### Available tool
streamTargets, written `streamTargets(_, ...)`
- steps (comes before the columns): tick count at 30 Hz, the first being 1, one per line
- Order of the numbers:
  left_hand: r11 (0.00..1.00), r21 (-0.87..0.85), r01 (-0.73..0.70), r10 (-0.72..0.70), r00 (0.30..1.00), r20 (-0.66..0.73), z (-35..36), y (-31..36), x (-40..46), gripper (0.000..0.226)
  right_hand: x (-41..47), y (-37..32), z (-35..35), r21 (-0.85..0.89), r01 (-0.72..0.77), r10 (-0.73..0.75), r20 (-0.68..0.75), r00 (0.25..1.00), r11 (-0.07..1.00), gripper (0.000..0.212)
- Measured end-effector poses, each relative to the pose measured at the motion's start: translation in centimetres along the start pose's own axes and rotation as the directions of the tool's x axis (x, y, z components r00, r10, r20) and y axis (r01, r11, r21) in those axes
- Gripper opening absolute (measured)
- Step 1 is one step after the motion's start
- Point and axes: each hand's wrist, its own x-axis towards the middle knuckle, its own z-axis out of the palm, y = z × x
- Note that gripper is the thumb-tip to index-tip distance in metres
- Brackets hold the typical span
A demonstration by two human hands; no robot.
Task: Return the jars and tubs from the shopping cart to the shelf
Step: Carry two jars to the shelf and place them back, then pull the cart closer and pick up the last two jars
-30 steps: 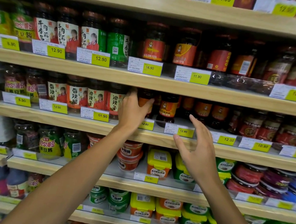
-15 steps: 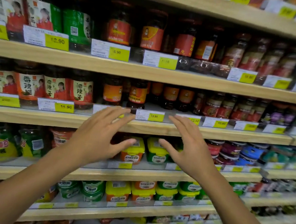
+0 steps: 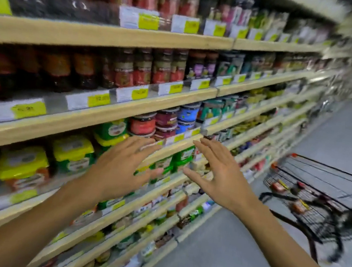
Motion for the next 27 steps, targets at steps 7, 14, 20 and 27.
streamTargets(7, 0.984, 0.014, -0.176, 0.175, 0.981, 0.083, 6.4, 10.7, 12.3, 0.094, -6.1, 13.8, -5.2, -0.058, -0.189, 0.186, -0.05, 0.981, 0.98, 0.083)
streamTargets(14, 0.942, -0.012, -0.335, 0.333, 0.931, 0.152, 12.4, 23.0, 22.9, 0.092, -13.6, 26.5, -9.7, -0.133, -0.367, 0.363, -0.059, 0.93, 0.92, 0.083)
streamTargets(20, 0.861, -0.025, -0.508, 0.503, 0.843, 0.188, 17.1, 32.5, 28.7, 0.092, -20.6, 34.0, -12.2, -0.17, -0.569, 0.568, -0.056, 0.821, 0.805, 0.085)
streamTargets(27, 0.764, -0.165, -0.624, 0.645, 0.727, 0.236, 24.3, 42.4, 35.5, 0.109, -26.0, 40.7, -14.0, -0.142, -0.748, 0.742, -0.098, 0.663, 0.649, 0.075)
